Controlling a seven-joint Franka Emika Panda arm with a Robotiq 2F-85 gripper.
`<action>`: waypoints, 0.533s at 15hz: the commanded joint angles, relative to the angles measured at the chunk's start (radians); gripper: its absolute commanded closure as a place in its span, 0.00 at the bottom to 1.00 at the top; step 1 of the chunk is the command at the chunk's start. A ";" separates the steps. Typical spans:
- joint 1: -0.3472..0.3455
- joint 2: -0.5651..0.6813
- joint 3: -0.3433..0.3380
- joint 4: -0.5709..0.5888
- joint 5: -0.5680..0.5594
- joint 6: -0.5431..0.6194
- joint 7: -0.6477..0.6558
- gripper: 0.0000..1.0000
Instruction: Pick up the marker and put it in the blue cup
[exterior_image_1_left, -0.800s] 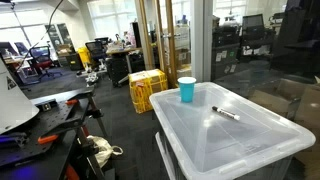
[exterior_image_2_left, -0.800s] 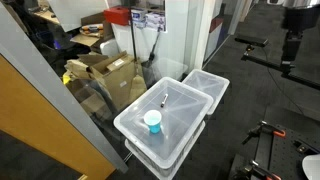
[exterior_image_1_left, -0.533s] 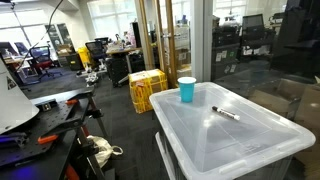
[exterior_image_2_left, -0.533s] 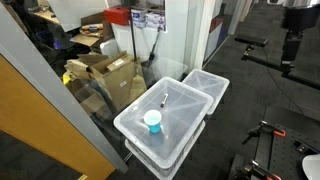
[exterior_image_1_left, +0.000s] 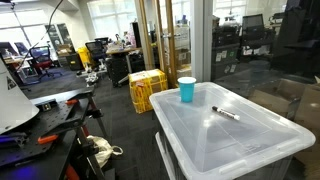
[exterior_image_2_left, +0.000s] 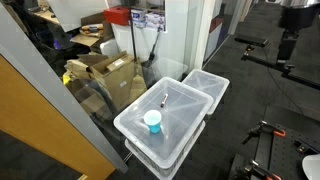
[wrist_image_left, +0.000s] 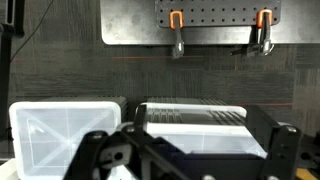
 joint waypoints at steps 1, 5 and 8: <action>0.009 0.059 0.007 0.032 0.020 0.099 0.033 0.00; 0.016 0.130 0.004 0.064 0.103 0.224 0.077 0.00; 0.025 0.183 0.004 0.082 0.214 0.343 0.126 0.00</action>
